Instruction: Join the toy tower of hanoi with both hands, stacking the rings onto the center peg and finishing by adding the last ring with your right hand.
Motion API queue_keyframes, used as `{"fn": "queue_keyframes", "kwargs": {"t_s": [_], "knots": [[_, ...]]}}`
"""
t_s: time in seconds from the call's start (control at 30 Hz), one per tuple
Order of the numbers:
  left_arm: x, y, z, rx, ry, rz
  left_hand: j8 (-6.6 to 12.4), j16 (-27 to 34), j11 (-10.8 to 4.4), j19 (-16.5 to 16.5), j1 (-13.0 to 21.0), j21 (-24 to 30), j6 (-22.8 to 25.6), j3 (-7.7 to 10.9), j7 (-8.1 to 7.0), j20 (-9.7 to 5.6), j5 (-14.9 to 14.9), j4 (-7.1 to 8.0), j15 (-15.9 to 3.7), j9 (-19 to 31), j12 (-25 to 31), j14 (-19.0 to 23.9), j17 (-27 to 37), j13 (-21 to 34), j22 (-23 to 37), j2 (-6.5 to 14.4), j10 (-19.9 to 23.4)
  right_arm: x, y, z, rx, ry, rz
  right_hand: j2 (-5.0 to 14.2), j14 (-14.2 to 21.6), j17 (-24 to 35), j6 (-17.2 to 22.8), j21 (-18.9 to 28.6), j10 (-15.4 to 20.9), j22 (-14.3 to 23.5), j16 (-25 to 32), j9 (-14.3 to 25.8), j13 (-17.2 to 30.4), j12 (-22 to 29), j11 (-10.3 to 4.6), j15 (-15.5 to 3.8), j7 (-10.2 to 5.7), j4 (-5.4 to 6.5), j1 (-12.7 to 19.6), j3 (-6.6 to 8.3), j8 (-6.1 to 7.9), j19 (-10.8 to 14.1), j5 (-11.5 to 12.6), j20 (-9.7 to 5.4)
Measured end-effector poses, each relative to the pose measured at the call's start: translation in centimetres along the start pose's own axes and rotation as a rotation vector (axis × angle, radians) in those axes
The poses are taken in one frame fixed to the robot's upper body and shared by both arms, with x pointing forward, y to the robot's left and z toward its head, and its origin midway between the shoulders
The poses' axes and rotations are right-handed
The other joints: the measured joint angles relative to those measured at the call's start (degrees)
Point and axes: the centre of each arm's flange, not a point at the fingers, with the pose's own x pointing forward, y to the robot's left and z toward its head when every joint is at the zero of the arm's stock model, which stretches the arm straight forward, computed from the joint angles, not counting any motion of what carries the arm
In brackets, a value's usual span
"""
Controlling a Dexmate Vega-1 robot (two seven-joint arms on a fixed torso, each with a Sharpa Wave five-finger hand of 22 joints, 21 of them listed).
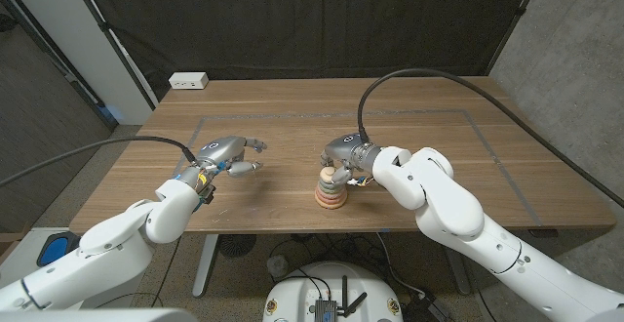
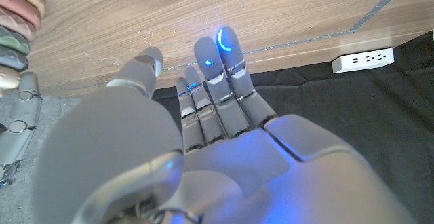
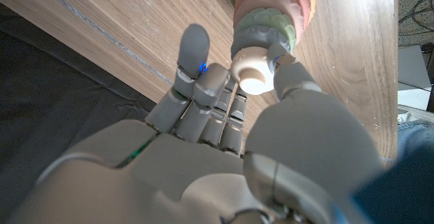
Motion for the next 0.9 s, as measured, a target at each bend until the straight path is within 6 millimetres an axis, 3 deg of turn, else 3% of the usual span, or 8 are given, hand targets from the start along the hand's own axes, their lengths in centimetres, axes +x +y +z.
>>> {"fn": "queue_keyframes", "kwargs": {"t_s": [0.17, 0.37, 0.47, 0.7, 0.73, 0.77, 0.9], "knots": [[0.02, -0.01, -0.14, -0.002, 0.001, 0.000, 0.00, 0.00, -0.04, 0.00, 0.00, 0.00, 0.00, 0.00, 0.00, 0.00, 0.00, 0.00, 0.00, 0.00, 0.00, 0.00, 0.00, 0.15, 0.00, 0.00, 0.07, 0.12, -0.04, 0.15, -0.008, 0.002, 0.001, 0.00, 0.00, 0.01, -0.15, -0.32, -0.20, 0.00, 0.00, 0.00, 0.01, 0.00, -0.20, 0.00, -0.16, 0.00, 0.00, 0.00, -0.04, 0.00, 0.18, 0.00], [0.05, 0.03, -0.25, -0.005, -0.001, 0.002, 0.00, 0.00, -0.04, 0.00, 0.00, 0.00, 0.01, 0.00, -0.01, 0.00, 0.00, 0.00, 0.00, 0.00, 0.00, 0.00, 0.13, 0.14, 0.00, 0.00, 0.21, 0.15, -0.05, 0.17, -0.016, 0.009, 0.004, 0.01, -0.63, 0.00, -0.93, -0.35, -0.81, -0.19, 0.00, -0.15, 0.01, -0.02, -0.81, 0.21, -1.93, 0.00, 0.00, 0.00, -1.19, -0.24, 0.18, -0.21], [0.06, 0.05, -0.36, -0.005, 0.000, 0.002, 0.00, 0.00, -0.04, 0.00, 0.00, 0.00, 0.01, 0.00, -0.01, 0.00, 0.00, 0.00, 0.00, 0.00, 0.00, 0.00, 0.00, 0.14, 0.00, 0.00, 0.21, 0.14, -0.03, 0.16, -0.021, 0.016, 0.009, 1.36, -0.73, 0.00, -2.00, -0.54, -1.16, -0.29, -0.08, -0.21, 0.00, -0.43, -1.15, 0.11, -1.69, 0.00, -1.36, 0.00, -1.53, -0.65, 0.18, 0.19], [0.08, 0.03, -0.44, -0.009, -0.004, 0.000, 0.00, 0.00, -0.03, 0.00, -0.23, -0.01, 0.01, 0.25, -0.01, 0.00, 0.00, 0.25, 0.00, 0.00, 0.00, 0.00, 0.01, 0.14, 0.00, 0.23, 0.21, 0.00, 0.04, 0.16, -0.024, 0.026, 0.015, 1.14, -2.05, -0.53, -4.47, -0.76, -1.98, -0.28, -1.11, 0.19, -0.50, -0.65, -1.90, 0.00, -0.87, 0.00, -2.20, 0.00, -2.38, -0.86, 0.24, 0.41], [0.09, 0.04, -0.48, -0.009, -0.003, 0.000, 0.00, 0.00, -0.03, 0.00, -0.23, -0.01, 0.01, 0.25, -0.01, 0.00, 0.00, 0.25, 0.00, 0.00, 0.00, 0.00, 0.00, 0.14, 0.00, 0.23, 0.21, 0.00, 0.06, 0.12, -0.026, 0.029, 0.016, 1.08, -2.05, -0.53, -4.89, -0.76, -2.56, -0.28, -1.11, 0.26, -0.51, -0.65, -1.75, 0.00, -0.88, 0.34, -2.38, 0.34, -2.62, -0.88, 0.24, 0.43], [0.09, 0.04, -0.52, -0.008, -0.003, 0.000, 0.00, 0.00, -0.03, 0.00, -0.23, -0.01, 0.01, 0.25, -0.01, 0.00, 0.00, 0.25, 0.00, 0.00, 0.00, 0.00, 0.00, 0.14, 0.00, 0.23, 0.21, -0.01, 0.06, 0.10, -0.028, 0.030, 0.017, 1.08, -2.05, -0.53, -5.18, -0.76, -3.04, -0.28, -1.26, 0.26, -0.70, -0.68, -1.71, 0.00, -0.70, 1.63, -2.38, 1.63, -2.64, -1.05, 0.24, 0.61], [0.15, 0.07, -0.47, -0.011, -0.010, 0.000, 0.00, 0.00, -0.03, 0.00, -0.23, -0.01, 0.01, 0.24, -0.01, 0.00, 0.00, 0.25, 0.00, 0.00, 0.00, 0.00, 0.11, 0.13, 0.00, 0.23, 0.22, -0.23, -0.03, 0.06, -0.028, 0.037, 0.018, 0.53, -2.05, -0.40, -5.99, -0.76, -4.33, -0.28, -1.33, 0.26, -0.77, -0.69, -1.60, 0.00, -0.78, 2.22, -2.90, 2.22, -3.05, -1.05, 0.24, 0.61]]}}
